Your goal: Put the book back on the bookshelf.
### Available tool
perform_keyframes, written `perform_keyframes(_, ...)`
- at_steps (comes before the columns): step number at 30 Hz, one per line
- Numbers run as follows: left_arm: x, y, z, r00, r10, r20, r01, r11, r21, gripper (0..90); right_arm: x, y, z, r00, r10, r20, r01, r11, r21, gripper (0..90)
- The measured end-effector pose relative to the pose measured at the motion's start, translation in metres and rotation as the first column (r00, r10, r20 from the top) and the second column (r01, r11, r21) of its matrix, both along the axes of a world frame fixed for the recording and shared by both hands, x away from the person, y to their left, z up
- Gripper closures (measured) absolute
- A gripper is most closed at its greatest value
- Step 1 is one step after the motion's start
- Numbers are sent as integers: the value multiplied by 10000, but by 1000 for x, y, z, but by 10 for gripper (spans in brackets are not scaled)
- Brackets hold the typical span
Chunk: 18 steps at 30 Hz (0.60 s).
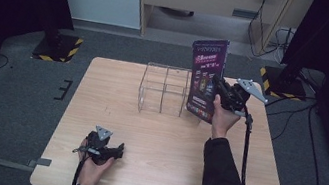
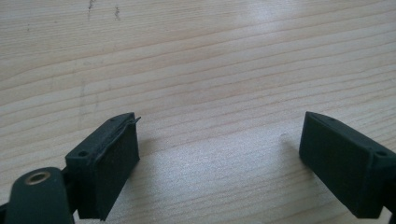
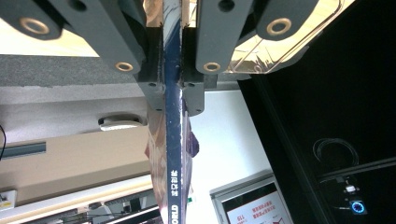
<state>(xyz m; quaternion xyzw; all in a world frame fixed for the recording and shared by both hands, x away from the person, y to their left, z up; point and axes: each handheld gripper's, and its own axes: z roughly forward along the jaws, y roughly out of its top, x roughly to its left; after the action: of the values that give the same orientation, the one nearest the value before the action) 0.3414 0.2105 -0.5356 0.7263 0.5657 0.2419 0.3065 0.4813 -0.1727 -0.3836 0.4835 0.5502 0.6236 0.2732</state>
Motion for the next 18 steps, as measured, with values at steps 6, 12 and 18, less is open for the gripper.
perform_keyframes(6,0,0,0,10000,-1,-1,1,10000,1,110,-2,4,-3,9999,-61,115,61,10000,-51,842)
perform_keyframes(12,0,0,0,10000,-12,-12,12,10000,17,110,-7,6,-9,9996,-166,216,167,9998,-58,842)
perform_keyframes(18,0,0,0,10000,-10,-12,10,10000,17,110,-10,11,-16,9992,-258,305,263,9995,-165,842)
